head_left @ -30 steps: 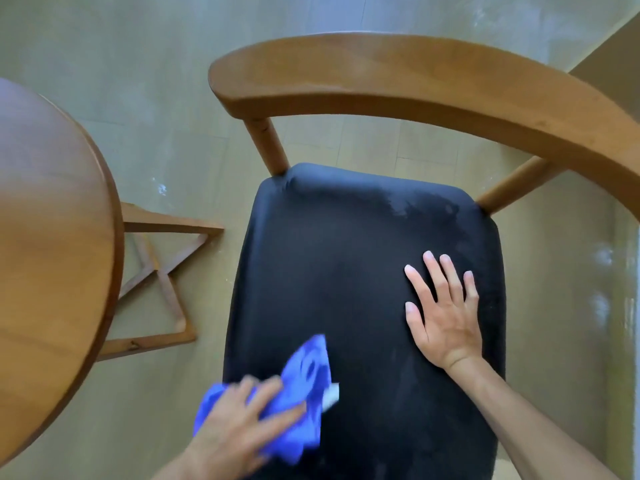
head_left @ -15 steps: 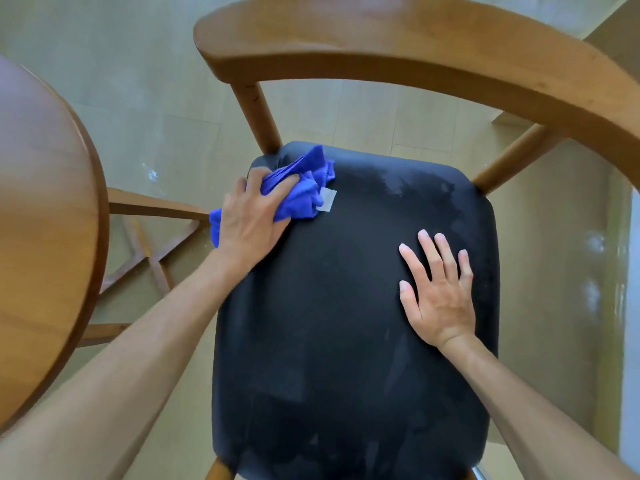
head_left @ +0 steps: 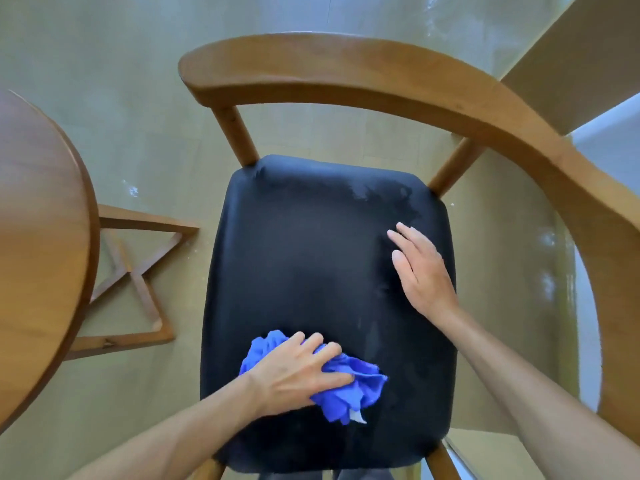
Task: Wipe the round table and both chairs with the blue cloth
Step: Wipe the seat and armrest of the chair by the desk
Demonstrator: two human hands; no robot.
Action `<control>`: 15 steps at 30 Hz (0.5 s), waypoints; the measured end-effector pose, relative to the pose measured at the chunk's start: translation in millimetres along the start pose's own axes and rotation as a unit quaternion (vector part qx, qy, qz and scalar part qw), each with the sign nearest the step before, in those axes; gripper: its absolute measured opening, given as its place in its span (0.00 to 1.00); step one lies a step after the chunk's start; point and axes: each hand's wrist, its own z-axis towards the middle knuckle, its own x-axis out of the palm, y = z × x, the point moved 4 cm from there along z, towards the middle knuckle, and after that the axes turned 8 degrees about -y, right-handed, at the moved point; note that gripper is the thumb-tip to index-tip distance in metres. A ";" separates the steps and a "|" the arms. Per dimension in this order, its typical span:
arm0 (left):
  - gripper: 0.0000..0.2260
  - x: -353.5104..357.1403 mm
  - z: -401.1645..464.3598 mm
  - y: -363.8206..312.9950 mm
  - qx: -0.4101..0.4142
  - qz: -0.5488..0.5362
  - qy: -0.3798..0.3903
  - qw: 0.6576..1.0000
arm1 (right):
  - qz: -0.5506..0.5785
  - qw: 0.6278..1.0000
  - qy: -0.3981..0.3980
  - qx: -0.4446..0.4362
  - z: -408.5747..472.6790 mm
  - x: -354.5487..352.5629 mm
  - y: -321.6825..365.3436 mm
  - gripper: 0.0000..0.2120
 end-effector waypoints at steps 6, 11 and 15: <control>0.30 -21.9 86.3 76.7 -0.243 -0.135 -0.070 0.958 | 0.055 0.996 -0.033 -0.067 2.2 -30.4 43.8 0.24; 0.33 -45.6 -2.8 124.0 -0.458 -0.219 -0.137 0.851 | -0.093 0.963 0.092 -0.237 -37.5 31.1 81.6 0.34; 0.33 -22.3 -53.0 133.9 -0.511 -0.107 -0.024 0.852 | -0.223 0.932 0.113 -0.260 -54.4 65.5 87.8 0.33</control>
